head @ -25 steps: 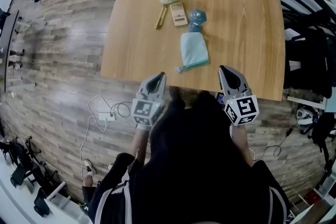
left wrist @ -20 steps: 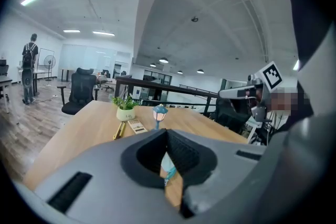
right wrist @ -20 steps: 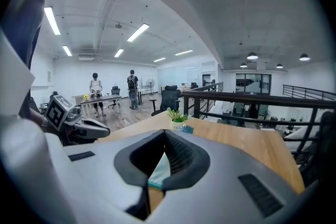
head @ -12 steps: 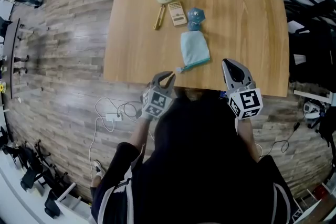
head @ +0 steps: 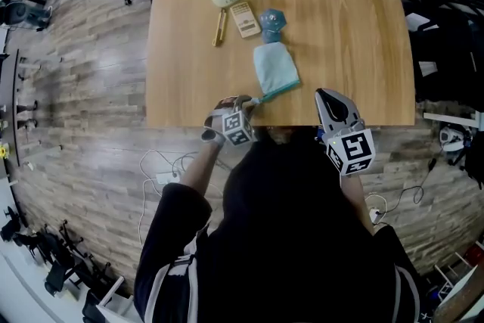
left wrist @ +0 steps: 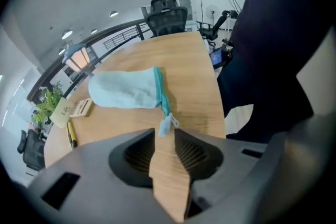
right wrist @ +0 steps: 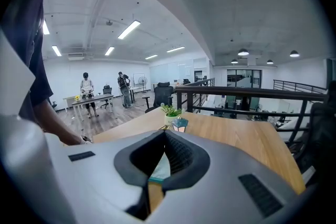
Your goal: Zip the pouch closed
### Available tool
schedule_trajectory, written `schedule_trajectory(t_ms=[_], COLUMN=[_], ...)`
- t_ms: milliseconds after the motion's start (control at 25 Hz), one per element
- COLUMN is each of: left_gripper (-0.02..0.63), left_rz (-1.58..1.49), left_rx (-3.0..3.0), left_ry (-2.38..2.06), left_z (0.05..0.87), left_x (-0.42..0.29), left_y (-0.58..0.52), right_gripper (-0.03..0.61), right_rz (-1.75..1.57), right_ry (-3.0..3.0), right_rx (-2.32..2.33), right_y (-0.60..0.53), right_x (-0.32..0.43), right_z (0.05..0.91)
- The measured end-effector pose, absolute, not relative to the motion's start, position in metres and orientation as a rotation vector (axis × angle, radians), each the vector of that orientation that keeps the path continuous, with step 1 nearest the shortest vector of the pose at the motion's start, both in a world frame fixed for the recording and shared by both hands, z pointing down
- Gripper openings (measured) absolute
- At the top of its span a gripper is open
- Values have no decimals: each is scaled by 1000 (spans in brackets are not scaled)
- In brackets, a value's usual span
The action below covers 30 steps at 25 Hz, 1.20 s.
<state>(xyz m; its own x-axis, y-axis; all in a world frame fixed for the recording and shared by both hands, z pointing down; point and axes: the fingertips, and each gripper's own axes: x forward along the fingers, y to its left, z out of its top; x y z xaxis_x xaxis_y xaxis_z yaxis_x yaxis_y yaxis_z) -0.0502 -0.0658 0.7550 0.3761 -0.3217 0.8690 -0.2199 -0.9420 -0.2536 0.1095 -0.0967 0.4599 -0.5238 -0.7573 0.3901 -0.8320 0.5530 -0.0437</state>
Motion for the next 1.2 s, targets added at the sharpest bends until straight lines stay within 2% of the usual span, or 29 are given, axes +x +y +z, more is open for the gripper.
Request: schedule_trajectory(t_ms=[560,720,800,1200], left_gripper=[97,69,23,14], left_rz=[-1636,-1657,-1657,-1597], left_rx=[-2484,-2486,-2491,-2709], left_ry=[347,334,339,414], left_z=[766,766,767,746], left_x=[-32,-34,-34,-30], left_y=[-73,-71,-71,-71], right_gripper=[14,14,14,14], right_rz=[314,285,274,261], right_ry=[-2426,-2427,-2429,-2450], right_rx=[1357,1356,1351,1303], right_y=[-91,-93,-95,-98], right_x=[110,108,107,93], right_z=[461,456,454,454])
